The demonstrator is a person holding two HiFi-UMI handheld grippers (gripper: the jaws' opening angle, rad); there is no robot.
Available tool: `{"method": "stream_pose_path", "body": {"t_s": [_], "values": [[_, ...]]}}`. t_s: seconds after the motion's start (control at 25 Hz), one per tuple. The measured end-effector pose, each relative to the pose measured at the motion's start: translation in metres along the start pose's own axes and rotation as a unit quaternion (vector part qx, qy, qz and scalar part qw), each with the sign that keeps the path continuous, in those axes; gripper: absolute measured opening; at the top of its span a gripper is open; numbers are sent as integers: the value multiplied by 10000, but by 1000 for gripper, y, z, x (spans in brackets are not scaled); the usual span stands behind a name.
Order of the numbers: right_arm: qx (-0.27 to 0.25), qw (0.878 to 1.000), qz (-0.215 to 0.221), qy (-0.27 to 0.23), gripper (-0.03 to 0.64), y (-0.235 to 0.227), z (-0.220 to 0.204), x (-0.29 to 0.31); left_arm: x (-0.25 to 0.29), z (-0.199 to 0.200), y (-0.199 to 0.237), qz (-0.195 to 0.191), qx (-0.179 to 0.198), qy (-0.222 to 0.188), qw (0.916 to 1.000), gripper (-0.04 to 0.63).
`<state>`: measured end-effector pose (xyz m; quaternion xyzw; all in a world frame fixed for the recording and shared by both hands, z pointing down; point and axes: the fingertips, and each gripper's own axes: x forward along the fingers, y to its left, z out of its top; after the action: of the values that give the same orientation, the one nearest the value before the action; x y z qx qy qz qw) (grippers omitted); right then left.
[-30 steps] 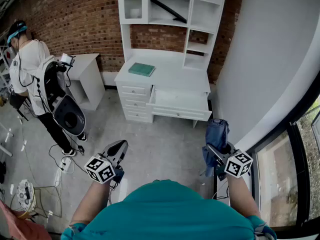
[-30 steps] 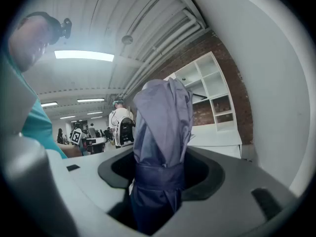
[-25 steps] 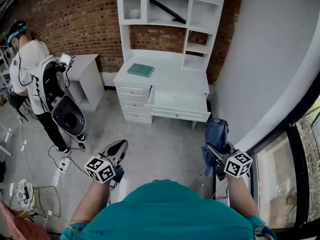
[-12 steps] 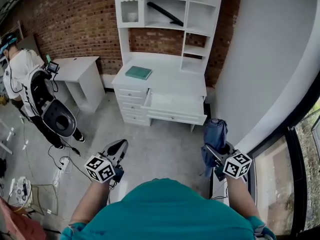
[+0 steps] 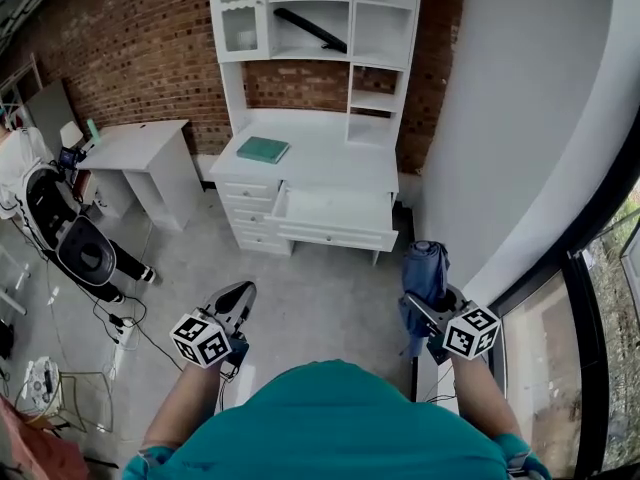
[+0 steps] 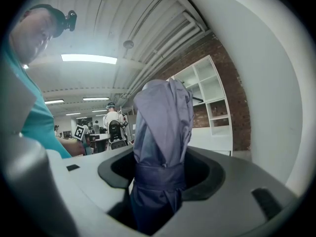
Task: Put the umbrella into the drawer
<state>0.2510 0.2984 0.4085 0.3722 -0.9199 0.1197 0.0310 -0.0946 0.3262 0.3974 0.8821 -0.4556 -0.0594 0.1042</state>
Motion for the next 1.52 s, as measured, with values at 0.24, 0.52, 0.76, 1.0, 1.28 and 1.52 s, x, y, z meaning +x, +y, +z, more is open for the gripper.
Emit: {"method": "stream_pose_path", "body": {"t_s": [0.24, 0.52, 0.76, 1.0, 1.28, 1.52], "values": [[44, 10000, -29, 3, 261, -20, 3, 2, 19, -3, -2, -33, -30, 80, 10000, 9], [42, 9999, -25, 129, 261, -27, 5, 47, 33, -14, 43, -20, -200, 209, 9996, 9], [-51, 9997, -199, 161, 261, -40, 11, 112, 80, -16, 117, -346, -346, 251, 9985, 9], [78, 9983, -564, 79, 261, -60, 30, 197, 154, 5, 200, -892, -403, 395, 9944, 9], [155, 9965, -824, 55, 261, -85, 58, 289, 227, 38, 280, -1345, -327, 593, 9886, 9], [216, 9952, -952, 96, 261, -111, 72, 336, 266, 46, 321, -1542, -341, 742, 9847, 9]]}}
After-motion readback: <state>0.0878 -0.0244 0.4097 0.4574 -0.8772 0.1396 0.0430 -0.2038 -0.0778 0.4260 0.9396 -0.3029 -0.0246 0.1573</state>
